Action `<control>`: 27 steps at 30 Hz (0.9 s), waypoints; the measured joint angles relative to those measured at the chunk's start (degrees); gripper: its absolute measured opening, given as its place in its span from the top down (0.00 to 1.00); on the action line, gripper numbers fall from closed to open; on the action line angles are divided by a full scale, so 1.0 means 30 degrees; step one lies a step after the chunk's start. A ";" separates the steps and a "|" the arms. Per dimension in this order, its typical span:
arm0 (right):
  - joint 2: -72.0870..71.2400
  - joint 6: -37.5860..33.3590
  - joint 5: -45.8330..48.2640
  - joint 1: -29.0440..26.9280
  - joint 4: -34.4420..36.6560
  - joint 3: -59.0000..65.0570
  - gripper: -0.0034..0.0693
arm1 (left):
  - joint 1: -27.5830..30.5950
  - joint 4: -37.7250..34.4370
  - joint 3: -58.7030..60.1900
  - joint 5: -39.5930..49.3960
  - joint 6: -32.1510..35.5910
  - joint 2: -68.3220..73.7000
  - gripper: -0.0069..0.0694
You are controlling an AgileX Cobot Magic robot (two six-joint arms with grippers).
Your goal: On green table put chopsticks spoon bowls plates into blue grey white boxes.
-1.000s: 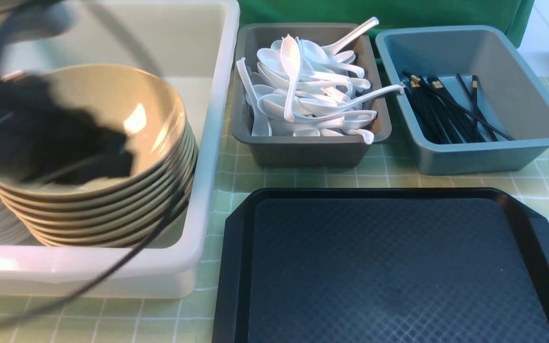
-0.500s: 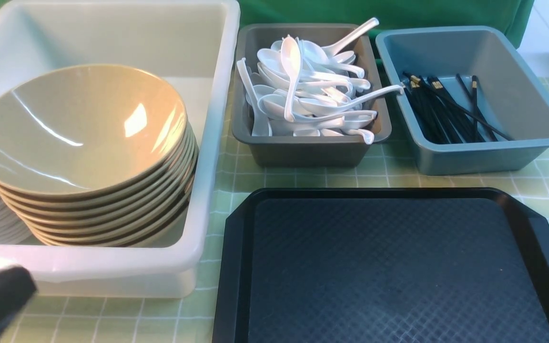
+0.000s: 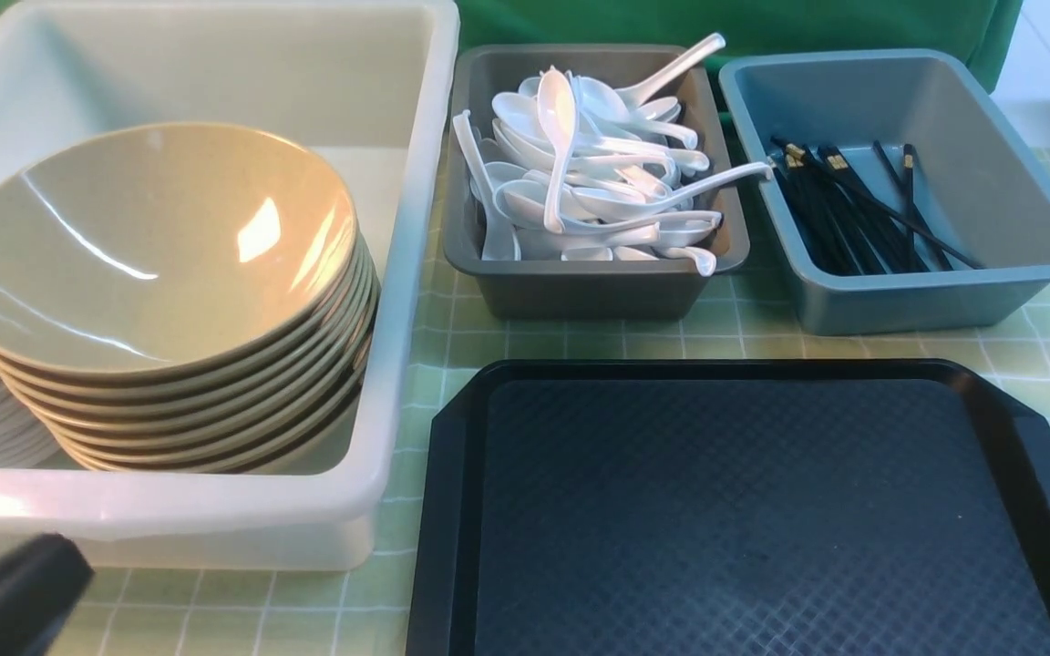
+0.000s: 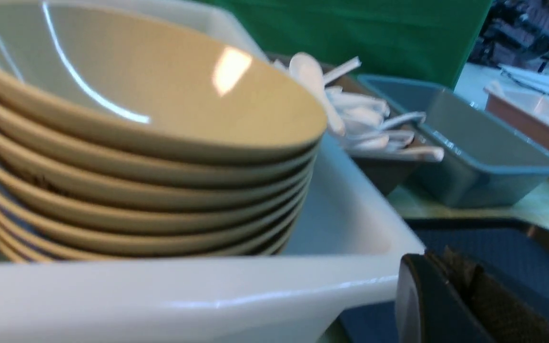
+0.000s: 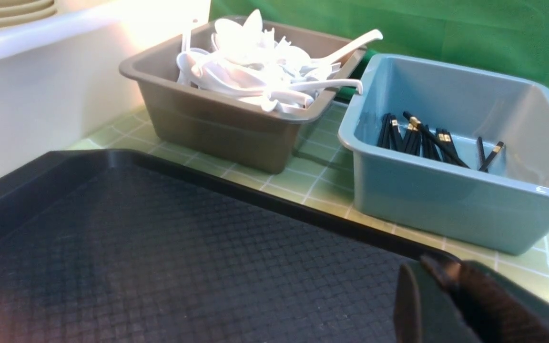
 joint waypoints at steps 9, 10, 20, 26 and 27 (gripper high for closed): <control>0.0000 0.0000 0.0000 0.0000 0.0000 0.0000 0.78 | 0.1464 0.3756 0.2853 -0.0131 0.1453 -0.0184 0.91; 0.0000 0.0000 0.0000 0.0000 0.0000 0.0000 0.78 | 0.2216 0.3970 0.3480 -0.0250 0.1450 -0.0224 0.91; 0.0000 0.0019 0.0056 0.0000 0.0000 0.0000 0.77 | 0.4372 0.3428 0.4725 -0.3025 0.1456 -0.0222 0.91; 0.0000 0.0019 0.0056 0.0000 0.0000 0.0000 0.77 | 0.4548 0.3412 0.4780 -0.3159 0.1456 -0.0222 0.91; 0.0000 0.0019 0.0056 0.0000 0.0000 0.0000 0.77 | 0.4548 0.3412 0.4780 -0.3175 0.1456 -0.0222 0.91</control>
